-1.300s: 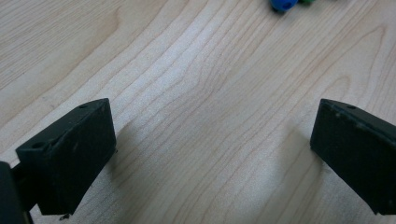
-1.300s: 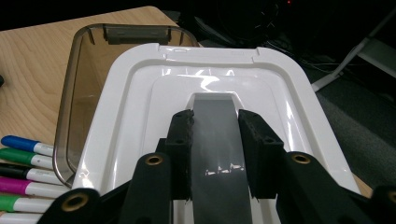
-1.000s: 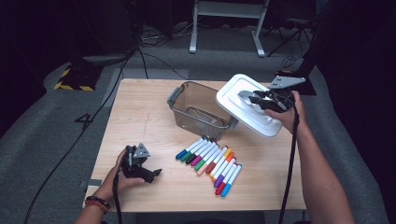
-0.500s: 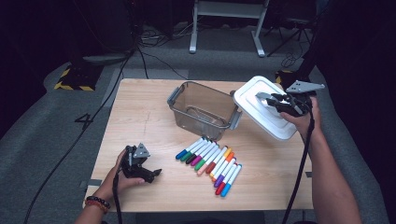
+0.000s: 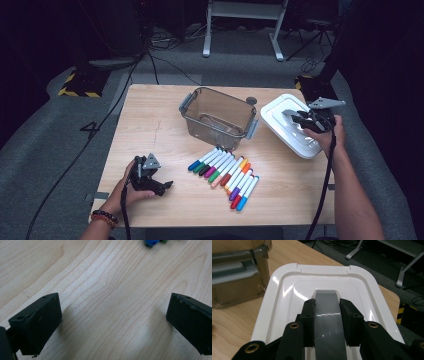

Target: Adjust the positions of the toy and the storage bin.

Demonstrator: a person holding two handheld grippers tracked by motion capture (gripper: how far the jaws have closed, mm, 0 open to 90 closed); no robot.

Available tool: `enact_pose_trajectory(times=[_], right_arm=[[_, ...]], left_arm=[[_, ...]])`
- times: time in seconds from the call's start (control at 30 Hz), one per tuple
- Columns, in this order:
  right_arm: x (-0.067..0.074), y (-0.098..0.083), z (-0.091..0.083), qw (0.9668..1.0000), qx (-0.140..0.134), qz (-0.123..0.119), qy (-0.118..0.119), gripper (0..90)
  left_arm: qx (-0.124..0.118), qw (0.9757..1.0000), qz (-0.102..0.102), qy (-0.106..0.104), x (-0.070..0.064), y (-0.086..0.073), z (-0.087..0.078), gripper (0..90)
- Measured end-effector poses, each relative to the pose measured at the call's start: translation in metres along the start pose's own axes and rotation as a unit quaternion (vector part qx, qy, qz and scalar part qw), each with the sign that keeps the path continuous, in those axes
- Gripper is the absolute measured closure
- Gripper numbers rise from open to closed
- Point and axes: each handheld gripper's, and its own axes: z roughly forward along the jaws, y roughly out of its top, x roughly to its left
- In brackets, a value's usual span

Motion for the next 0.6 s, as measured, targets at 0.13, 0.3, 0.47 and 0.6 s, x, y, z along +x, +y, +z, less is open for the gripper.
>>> enact_pose_trajectory(times=[0.13, 0.3, 0.47, 0.6], right_arm=[[0.001, -0.008, 0.008, 0.9999, 0.009, 0.004, 0.003, 66.8], [0.005, -0.017, 0.019, 0.9997, 0.020, 0.007, 0.011, 66.7], [0.009, -0.027, 0.030, 0.9993, 0.030, 0.011, 0.018, 66.7], [0.013, -0.033, 0.038, 0.9989, 0.040, 0.009, 0.022, 66.7]], left_arm=[[0.000, 1.0000, 0.000, 0.000, 0.000, 0.000, 0.000, 0.5], [0.000, 1.0000, 0.000, 0.000, 0.000, 0.000, 0.000, 0.5], [0.000, 1.0000, 0.000, 0.000, 0.000, 0.000, 0.000, 0.5], [0.000, 1.0000, 0.000, 0.000, 0.000, 0.000, 0.000, 0.5]])
